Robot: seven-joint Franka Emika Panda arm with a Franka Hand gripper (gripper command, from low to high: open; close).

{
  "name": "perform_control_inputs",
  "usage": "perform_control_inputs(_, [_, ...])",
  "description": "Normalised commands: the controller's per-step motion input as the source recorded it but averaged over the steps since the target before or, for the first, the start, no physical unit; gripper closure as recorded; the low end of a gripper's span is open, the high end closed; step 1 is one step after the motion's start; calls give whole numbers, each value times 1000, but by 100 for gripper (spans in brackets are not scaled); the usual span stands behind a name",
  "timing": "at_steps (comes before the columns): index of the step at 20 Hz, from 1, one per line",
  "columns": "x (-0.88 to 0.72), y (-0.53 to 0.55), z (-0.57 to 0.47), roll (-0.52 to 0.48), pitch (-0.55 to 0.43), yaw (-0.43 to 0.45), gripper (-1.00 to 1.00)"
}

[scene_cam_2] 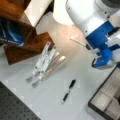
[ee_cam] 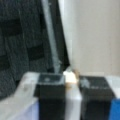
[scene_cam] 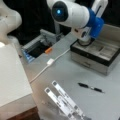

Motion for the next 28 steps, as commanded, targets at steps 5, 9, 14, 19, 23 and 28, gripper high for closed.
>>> perform_control_inputs(5, [-17, 378, 217, -9, -16, -56, 100])
perform_control_inputs(9, [44, 322, 165, 44, 13, -88, 100])
perform_control_inputs(14, [79, 239, 95, 53, 43, -76, 100])
perform_control_inputs(19, [99, 262, 109, 56, 54, -63, 100])
perform_control_inputs(23, [149, 304, 117, 101, 67, -84, -100])
perform_control_inputs(28, [186, 269, 67, 96, 81, -104, -100])
